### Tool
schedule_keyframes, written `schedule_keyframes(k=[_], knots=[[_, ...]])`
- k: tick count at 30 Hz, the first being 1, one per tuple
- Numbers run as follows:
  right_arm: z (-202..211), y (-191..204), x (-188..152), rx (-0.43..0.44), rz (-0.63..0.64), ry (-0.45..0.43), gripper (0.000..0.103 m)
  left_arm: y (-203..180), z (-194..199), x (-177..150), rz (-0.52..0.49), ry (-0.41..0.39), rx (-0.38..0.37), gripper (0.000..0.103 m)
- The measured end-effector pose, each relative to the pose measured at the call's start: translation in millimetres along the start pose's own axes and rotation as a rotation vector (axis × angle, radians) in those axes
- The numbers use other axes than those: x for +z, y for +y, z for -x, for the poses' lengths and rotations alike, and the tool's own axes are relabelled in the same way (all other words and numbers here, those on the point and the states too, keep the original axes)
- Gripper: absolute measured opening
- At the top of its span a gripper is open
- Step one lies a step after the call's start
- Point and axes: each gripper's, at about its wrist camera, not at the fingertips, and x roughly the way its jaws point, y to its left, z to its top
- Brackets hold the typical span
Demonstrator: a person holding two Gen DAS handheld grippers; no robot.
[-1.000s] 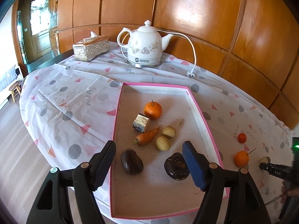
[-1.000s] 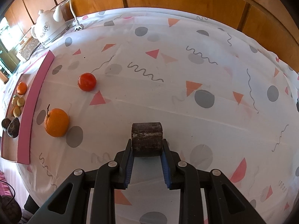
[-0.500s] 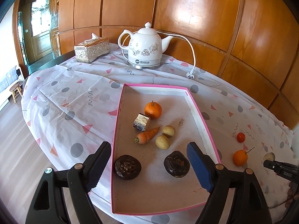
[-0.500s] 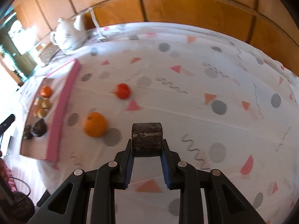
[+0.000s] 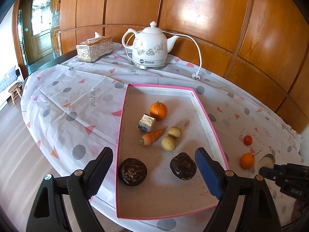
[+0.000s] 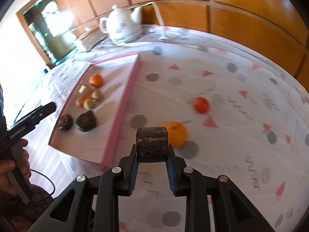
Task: Organize fruits
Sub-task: 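Carry the dark cylinder piece into the pink tray and open the right tool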
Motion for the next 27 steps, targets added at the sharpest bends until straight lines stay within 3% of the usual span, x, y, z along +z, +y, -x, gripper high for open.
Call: schedule_keyframes(k=[13,23,27], knots=[[-26,73,21,0.079,0.166,0.037,0.026,22,-5,2,0.061,0.011,0.017,0.090],[-47,89,62,0.062,0.132,0.011,0.027,53,-6,3,0.134,0.013,0.062,0.090],[-59,92,71,0.058,0.115,0.013,0.035,50,-7,2,0.117,0.013,0.060,0.090]])
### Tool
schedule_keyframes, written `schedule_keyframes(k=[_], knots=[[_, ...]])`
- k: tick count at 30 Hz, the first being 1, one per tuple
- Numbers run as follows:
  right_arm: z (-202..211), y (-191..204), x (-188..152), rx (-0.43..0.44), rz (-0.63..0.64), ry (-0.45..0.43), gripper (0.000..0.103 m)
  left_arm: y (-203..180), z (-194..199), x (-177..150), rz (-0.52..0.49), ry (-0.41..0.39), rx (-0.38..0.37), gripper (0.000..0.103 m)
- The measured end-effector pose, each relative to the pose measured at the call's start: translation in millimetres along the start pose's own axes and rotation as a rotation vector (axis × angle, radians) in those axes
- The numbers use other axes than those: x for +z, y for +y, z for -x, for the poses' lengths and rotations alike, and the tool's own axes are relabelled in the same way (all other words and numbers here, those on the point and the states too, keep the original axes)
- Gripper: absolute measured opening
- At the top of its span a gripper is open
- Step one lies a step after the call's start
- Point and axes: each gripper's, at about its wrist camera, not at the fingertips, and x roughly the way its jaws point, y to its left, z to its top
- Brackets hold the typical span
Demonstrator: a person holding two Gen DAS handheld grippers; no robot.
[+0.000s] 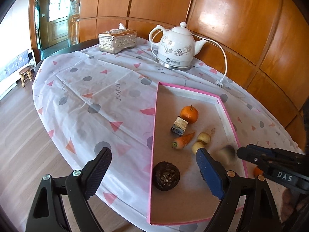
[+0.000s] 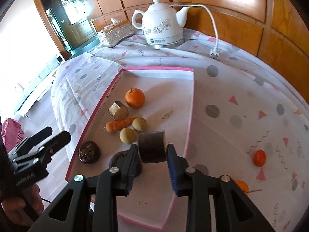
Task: Organize fruits
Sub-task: 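Carry the dark cylinder piece into the pink tray and open the right tool, then withdraw the right tool from the tray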
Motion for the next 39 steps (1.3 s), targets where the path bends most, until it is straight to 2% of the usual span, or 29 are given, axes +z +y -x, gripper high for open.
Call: schedule_keyframes(k=[4,12,23,31,39], knots=[[-4,0,-8,-0.005,-0.002,0.020,0.036,-3,-1,-1,-0.009,0.004,-0.005,0.090],[16,-7,-33,-0.099,0.053,-0.008,0.036,-19,1,-6,-0.053,0.014,-0.024,0.090],[58,-44,-62,-0.223,0.050,-0.037,0.037,-43,9,-12,-0.128,0.013,-0.054,0.090],[88,-89,-80,-0.313,-0.020,-0.044,0.037,-58,11,-16,-0.168,0.020,-0.065,0.090],[111,-130,-99,-0.364,-0.118,-0.057,0.037,-70,11,-19,-0.203,0.028,-0.073,0.090]])
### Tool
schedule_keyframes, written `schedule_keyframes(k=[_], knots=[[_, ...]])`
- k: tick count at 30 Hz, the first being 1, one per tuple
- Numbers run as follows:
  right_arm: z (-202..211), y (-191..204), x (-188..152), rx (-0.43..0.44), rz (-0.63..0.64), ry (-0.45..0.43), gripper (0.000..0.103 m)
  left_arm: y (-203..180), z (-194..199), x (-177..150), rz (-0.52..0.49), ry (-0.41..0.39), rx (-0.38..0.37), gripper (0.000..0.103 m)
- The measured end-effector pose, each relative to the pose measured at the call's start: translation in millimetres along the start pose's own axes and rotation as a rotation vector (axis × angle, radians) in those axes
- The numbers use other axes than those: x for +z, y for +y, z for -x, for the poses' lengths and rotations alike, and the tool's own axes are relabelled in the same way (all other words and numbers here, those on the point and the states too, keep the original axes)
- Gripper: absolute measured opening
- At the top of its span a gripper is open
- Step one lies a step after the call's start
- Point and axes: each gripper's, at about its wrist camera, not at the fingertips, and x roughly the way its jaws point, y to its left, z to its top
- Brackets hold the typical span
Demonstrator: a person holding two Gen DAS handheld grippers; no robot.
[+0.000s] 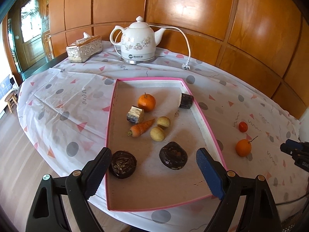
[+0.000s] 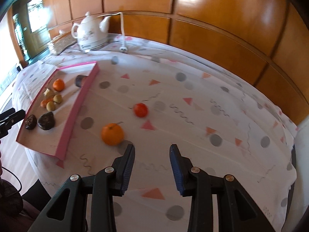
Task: Organize fruits
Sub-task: 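Withdraw the right tool from the tray, then move the left tool to the orange mandarin on the cloth and close on it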
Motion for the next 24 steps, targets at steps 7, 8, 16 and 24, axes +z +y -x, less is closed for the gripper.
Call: schedule_keyframes(k=[7,8,16,24], knots=[[4,-34,-10,-0.063,-0.058,0.015,0.037,-11,0,-1,-0.042,0.002,-0.011,0.090],[5,-41,-12,-0.076,-0.071,0.016,0.037,-13,0,-1,-0.048,0.004,-0.013,0.090],[15,-97,-19,-0.183,-0.178,0.024,0.037,-27,-3,-2,-0.091,0.017,-0.024,0.090],[13,-159,-32,-0.301,-0.303,0.048,0.037,-43,-4,-3,-0.147,0.024,-0.034,0.090]])
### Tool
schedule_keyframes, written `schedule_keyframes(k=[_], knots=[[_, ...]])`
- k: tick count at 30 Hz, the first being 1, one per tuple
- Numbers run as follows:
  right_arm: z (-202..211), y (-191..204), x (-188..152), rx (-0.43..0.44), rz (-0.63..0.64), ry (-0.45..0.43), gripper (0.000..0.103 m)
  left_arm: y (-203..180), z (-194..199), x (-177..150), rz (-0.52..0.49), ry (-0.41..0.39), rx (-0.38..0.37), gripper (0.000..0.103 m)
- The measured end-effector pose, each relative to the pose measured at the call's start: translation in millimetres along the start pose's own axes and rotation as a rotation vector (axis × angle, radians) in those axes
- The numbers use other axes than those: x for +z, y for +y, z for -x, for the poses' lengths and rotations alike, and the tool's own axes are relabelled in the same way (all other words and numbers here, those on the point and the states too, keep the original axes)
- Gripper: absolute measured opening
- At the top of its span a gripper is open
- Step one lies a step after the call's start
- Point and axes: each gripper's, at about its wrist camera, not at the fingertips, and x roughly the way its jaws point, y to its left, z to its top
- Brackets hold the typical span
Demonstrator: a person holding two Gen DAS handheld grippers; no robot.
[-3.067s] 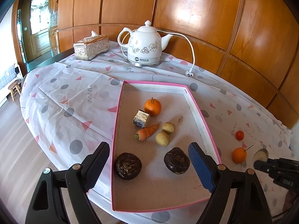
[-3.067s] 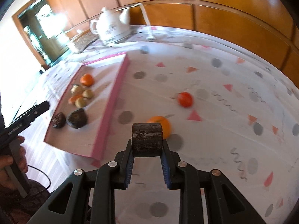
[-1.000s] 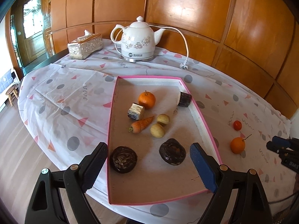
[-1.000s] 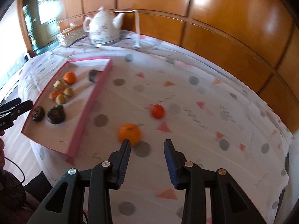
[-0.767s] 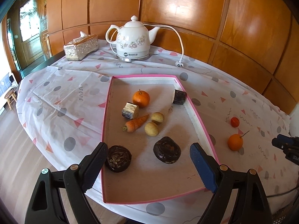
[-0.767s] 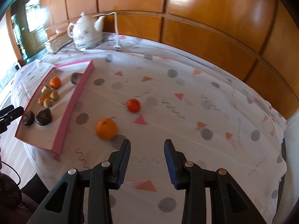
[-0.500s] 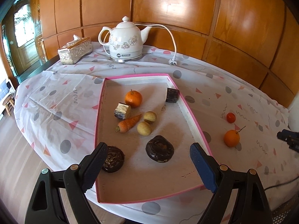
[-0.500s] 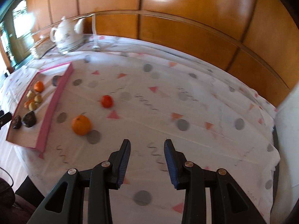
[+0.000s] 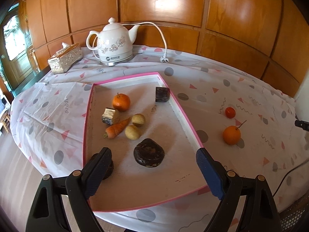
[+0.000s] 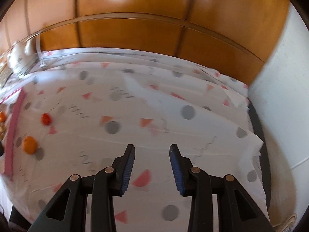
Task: Organize fruits
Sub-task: 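Move the left tool to the orange mandarin on the cloth and close on it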
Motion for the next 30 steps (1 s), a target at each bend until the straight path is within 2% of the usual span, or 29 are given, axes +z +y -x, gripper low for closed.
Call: schedule_keyframes(k=[7,19,23,27,30], knots=[[-15,-48,-1,-0.061,-0.176,0.010,0.037,-16,1,2,-0.055,-0.008,0.009,0.090],[-22,-104,-10,-0.094,-0.454,0.035,0.038,-46,-8,7,-0.140,0.012,-0.010,0.090],[-26,-120,-17,-0.107,-0.545,0.066,0.038,-59,-11,12,-0.160,0.019,-0.057,0.097],[-28,-132,-23,-0.113,-0.612,0.082,0.038,-75,-17,18,-0.181,0.039,-0.129,0.097],[-29,-135,-25,-0.115,-0.626,0.085,0.038,-87,-25,21,-0.178,0.090,-0.188,0.096]])
